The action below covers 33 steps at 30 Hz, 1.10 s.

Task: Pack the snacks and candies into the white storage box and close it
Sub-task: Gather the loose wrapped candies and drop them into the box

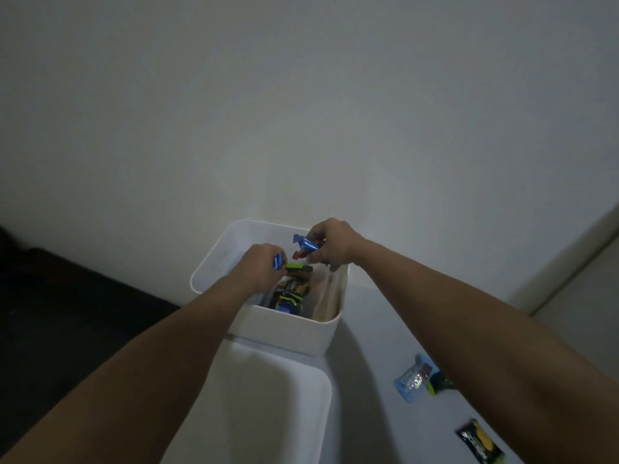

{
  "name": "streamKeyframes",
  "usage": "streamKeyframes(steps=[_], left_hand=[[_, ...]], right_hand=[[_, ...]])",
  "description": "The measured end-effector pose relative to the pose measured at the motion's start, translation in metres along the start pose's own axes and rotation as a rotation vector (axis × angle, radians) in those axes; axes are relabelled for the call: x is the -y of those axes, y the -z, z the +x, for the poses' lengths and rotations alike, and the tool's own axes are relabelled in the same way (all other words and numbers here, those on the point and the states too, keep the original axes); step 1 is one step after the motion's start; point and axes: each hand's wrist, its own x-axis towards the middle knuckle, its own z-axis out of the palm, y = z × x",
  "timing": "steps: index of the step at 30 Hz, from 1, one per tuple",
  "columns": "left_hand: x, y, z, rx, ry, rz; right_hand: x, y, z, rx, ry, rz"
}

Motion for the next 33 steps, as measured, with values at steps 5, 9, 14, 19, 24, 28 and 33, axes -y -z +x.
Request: streamKeyframes(steps=[5,9,14,19,24,28,33], left_hand=[[0.024,-0.012,0.007,0.073,0.054,-0.062],[0.035,-0.020,0.011,0.129,0.092,-0.126],[0.019,-0.028,0.017,0.068,0.025,-0.112],[-0.034,-0.050,0.019,-0.039,-0.209,-0.141],[-0.107,-0.101,-0.002,-0.057,-0.462,-0.157],[-0.148,-0.156,-0.029,0.100,-0.535,-0.116],[-0.166,-0.219,-0.060,0.291,-0.514,0.009]], right_hand=[[-0.001,-0.022,0.030,-0.004,-0.034,-0.031],[-0.012,-0.026,0.038,-0.062,-0.003,-0.108],[-0.032,-0.001,0.014,-0.116,-0.007,-0.121],[-0.083,0.031,-0.043,-0.167,-0.118,-0.070],[-0.154,0.040,-0.125,-0.093,-0.298,-0.146],[-0.208,0.029,-0.185,-0.026,-0.436,-0.239],[-0.254,0.002,-0.237,0.063,-0.492,-0.299]])
